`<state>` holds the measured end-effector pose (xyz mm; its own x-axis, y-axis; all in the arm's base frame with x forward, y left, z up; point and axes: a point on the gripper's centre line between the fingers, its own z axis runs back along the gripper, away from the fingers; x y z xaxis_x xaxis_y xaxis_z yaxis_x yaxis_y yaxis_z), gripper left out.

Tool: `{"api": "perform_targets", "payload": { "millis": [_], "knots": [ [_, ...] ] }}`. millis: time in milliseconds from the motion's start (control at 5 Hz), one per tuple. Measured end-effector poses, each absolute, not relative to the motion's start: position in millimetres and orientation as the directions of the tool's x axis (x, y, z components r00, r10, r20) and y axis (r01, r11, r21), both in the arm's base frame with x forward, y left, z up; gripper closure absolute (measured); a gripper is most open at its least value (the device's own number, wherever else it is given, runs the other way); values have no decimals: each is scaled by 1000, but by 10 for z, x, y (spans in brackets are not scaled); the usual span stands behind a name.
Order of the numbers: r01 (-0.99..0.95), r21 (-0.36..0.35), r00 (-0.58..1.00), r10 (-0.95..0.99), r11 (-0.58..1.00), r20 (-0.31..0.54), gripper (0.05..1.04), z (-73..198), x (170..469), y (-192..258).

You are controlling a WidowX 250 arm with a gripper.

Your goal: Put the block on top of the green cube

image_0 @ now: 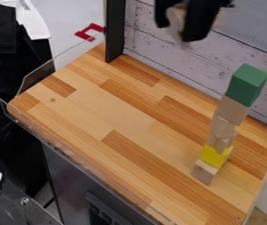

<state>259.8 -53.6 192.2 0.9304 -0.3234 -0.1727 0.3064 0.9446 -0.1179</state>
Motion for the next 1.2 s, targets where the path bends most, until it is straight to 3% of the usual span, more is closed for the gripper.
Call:
{"api": "perform_targets", "payload": {
  "millis": [400,1200],
  "knots": [
    [297,-88,936,-309,951,-170,471,1820,2785,-708],
    [349,-101,926,-359,932,-115,471,2019,2657,-994]
  ]
}}
